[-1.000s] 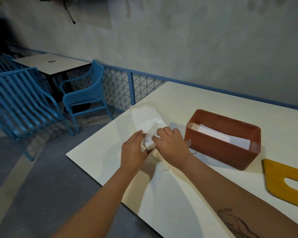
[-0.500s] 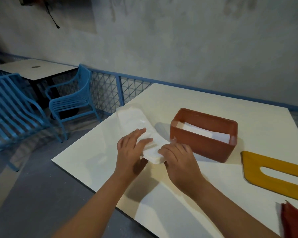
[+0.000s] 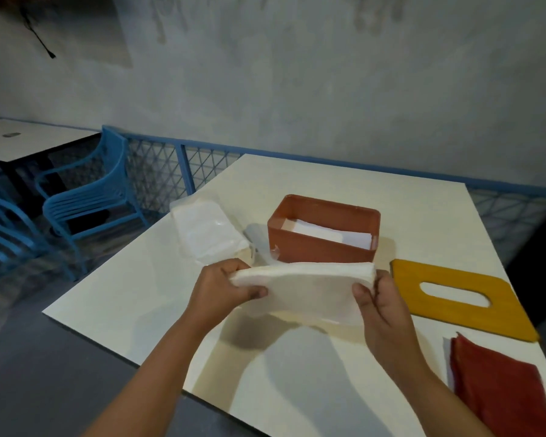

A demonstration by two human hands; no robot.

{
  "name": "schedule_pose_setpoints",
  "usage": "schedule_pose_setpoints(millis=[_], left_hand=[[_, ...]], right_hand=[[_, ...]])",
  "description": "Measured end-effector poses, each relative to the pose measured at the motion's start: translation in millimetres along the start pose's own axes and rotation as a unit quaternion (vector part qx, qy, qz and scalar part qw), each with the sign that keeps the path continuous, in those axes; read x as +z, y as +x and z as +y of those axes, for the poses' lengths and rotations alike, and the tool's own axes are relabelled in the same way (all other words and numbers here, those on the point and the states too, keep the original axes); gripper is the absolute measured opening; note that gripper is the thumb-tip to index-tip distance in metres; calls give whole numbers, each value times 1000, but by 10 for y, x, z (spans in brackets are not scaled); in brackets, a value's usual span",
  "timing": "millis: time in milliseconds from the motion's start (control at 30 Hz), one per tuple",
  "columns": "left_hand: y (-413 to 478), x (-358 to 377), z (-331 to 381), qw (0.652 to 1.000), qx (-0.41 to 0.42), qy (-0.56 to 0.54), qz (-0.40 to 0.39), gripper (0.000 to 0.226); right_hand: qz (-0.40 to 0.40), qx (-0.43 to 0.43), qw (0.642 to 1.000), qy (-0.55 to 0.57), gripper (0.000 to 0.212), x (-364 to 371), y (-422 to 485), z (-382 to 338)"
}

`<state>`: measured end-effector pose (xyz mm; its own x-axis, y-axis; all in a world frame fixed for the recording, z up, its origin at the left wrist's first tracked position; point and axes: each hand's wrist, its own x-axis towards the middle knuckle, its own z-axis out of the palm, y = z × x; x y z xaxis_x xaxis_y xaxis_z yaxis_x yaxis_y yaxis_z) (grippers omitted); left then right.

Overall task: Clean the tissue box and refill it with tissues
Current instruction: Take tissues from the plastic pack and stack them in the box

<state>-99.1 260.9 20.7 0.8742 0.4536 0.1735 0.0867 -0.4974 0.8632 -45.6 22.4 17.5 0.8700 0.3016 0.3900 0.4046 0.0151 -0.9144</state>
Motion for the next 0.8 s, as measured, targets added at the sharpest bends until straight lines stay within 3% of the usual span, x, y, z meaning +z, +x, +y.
schedule_pose_setpoints(millis=[100,200,433,567,700,800], left_hand=[[-22,57,-1,986,-39,-161,-15,45],[-67,165,-79,968,-53,-242,-27,49],[-114,329,-245,959,-85,-266,-40,46],[-98,331,-221,958,-91,-264,-72,61],[-91,358,-219,957,-90,-267,-77,63],[-76,386,-226,953,-85,-281,-73,46]], right_hand=[[-8,80,995,61,25,-100,-45,115],[-22,139,986,91,26,-122,-102,240],[-22,206,972,115,25,-103,-177,356],[0,248,956,156,43,-83,-153,336],[37,250,964,80,56,8,-96,365],[65,236,969,38,57,67,-52,380]])
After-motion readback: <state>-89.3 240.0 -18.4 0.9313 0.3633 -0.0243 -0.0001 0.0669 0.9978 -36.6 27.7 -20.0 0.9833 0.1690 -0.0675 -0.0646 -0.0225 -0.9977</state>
